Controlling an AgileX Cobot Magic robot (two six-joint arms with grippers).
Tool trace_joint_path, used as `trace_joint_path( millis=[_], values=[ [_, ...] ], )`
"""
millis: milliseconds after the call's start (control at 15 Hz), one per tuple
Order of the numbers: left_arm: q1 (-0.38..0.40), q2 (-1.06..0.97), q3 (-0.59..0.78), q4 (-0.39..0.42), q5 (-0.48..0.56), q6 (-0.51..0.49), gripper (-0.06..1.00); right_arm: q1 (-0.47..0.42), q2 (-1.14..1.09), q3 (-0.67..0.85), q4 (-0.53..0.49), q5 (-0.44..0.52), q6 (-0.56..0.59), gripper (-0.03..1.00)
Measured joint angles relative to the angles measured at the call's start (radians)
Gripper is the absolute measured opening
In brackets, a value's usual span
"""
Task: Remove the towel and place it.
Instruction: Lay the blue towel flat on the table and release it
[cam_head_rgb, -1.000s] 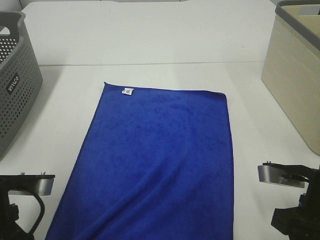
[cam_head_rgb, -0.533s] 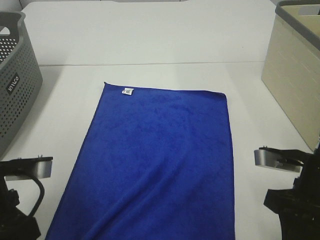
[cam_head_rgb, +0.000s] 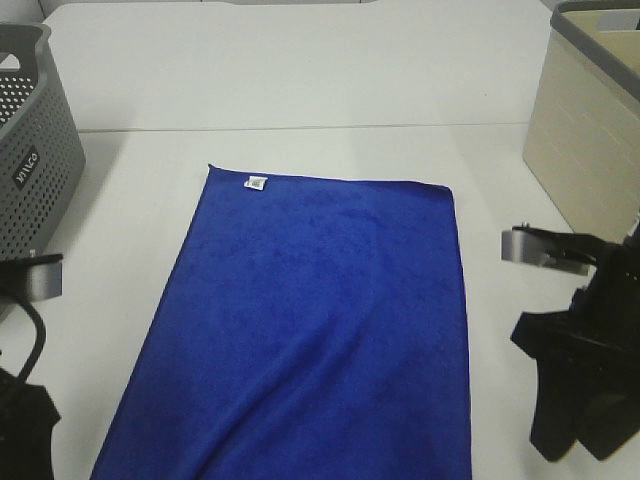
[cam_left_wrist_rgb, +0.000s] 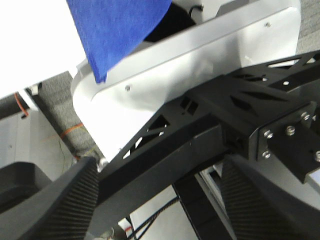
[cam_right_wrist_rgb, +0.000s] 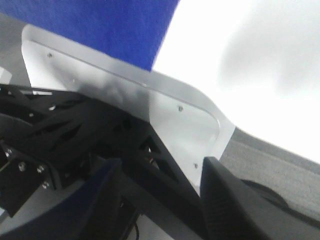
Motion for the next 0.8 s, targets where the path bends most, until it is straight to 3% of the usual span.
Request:
trace_joint_path(
  millis=[200, 400, 600, 800],
  values=[
    [0.013, 0.000, -0.105, 0.063, -0.015, -0.007, 0.64, 0.000, 0.000, -0.119, 0.004, -0.016, 0.005, 0.50],
    [0.100, 0.017, -0.191, 0.100, -0.088, -0.016, 0.64, -0.002, 0.000, -0.248, 0.004, -0.071, 0.028, 0.50],
    [0.183, 0.088, -0.283, 0.101, -0.139, 0.022, 0.64, -0.005, 0.000, -0.345, 0.004, -0.187, 0.031, 0.50],
    [0.224, 0.206, -0.395, 0.101, -0.200, 0.073, 0.64, -0.101, 0.007, -0.364, 0.099, -0.273, -0.008, 0.50]
  ],
)
